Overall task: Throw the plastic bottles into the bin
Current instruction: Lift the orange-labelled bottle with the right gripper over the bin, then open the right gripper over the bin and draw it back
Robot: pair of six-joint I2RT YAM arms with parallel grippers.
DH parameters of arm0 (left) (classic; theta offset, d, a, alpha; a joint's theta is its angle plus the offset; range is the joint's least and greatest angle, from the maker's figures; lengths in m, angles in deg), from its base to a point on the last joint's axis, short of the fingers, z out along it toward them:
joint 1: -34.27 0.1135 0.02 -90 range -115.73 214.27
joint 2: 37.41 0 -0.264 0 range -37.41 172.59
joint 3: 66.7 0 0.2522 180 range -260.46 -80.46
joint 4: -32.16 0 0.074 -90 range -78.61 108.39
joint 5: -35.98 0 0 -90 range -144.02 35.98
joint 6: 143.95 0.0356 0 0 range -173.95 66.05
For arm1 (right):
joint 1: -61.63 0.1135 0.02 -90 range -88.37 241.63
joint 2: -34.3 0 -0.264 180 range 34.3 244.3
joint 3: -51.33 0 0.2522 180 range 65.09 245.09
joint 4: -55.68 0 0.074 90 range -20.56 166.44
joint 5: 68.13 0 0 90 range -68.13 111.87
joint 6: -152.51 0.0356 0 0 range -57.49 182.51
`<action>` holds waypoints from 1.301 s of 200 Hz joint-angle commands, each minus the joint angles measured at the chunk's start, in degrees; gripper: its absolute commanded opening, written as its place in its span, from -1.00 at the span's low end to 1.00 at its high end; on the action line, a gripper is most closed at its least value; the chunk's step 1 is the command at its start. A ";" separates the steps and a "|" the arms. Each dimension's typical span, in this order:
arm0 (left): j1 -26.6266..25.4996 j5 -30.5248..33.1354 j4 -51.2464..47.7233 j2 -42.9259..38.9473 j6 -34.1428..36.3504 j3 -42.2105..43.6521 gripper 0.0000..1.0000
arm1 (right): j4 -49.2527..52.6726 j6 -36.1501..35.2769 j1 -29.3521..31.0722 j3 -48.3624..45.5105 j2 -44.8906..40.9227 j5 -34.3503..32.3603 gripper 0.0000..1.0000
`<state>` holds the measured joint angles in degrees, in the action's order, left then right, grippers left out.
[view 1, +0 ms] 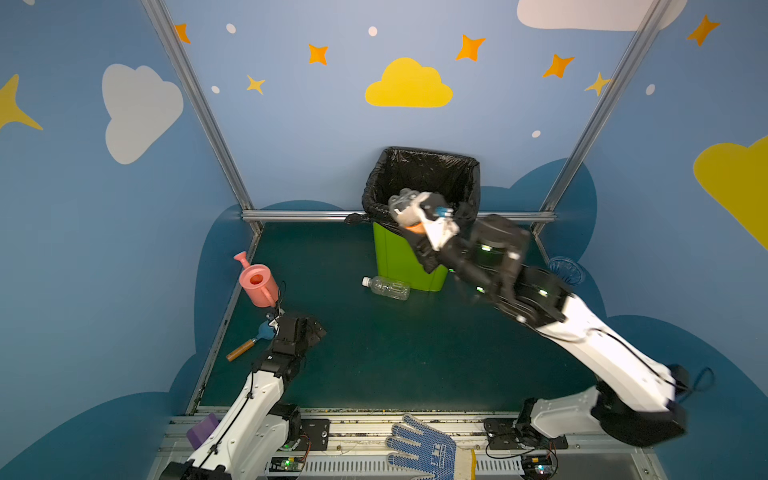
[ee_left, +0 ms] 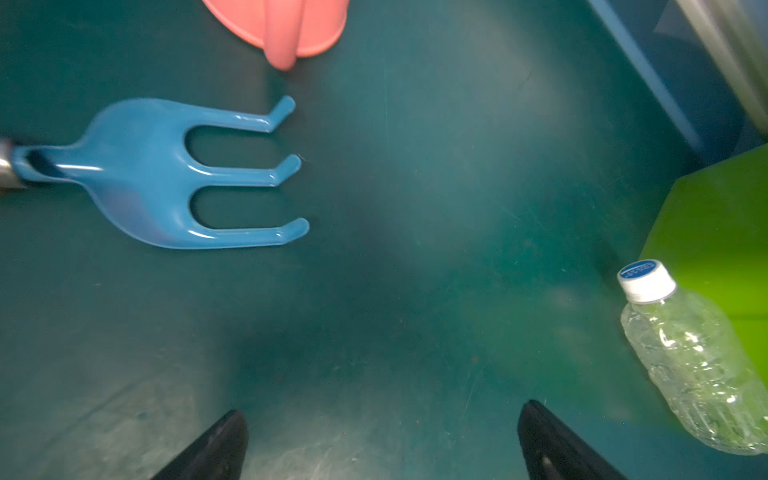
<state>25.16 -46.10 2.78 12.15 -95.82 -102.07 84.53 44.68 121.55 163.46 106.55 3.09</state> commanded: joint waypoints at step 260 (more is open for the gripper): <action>-9.71 -11.51 10.07 22.24 -5.42 -18.16 1.00 | 3.24 19.31 -37.33 -13.34 -6.44 9.32 0.96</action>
<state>16.70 -54.52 8.13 31.36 -96.93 -117.11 84.44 58.98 88.44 160.40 99.80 14.67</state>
